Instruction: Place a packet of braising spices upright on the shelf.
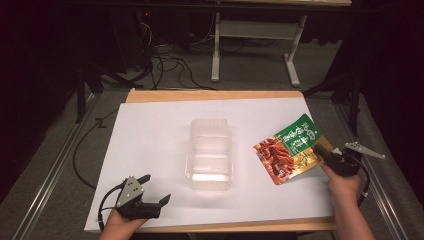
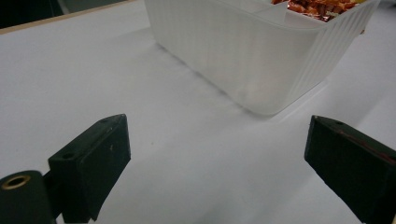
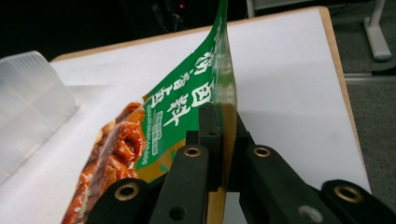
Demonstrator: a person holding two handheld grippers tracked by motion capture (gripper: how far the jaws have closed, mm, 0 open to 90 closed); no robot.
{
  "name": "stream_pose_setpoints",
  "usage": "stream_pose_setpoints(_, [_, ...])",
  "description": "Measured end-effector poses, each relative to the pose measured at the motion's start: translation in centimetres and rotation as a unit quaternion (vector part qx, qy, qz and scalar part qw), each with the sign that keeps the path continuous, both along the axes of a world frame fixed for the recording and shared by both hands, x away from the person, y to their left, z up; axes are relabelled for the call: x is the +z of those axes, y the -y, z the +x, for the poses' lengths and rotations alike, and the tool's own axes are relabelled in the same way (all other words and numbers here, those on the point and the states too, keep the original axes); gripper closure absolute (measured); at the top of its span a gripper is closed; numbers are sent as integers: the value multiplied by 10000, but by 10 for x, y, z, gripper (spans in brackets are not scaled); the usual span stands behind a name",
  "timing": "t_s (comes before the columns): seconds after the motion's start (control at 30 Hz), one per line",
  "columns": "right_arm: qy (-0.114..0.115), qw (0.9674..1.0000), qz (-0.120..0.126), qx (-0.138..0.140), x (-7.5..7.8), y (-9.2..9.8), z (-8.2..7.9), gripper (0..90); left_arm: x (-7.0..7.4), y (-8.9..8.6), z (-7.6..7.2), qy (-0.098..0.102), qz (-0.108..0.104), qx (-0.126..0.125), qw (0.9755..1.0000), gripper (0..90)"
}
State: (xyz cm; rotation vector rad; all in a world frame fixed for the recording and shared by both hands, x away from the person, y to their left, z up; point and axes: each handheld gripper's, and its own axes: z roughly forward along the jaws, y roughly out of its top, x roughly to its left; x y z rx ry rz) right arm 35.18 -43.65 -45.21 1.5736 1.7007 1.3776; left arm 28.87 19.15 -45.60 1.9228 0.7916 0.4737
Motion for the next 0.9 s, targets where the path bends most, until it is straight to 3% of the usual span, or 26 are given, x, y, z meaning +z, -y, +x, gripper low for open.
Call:
stream_pose_setpoints(0.43, [744,9968,-190,211,33,-24,-16,900,1,-1,0,47,-42,39,10000,80])
stream_pose_setpoints(0.9, [1355,9870,-628,599,63,-65,-33,900,2,-3,0,59,-65,41,10000,81])
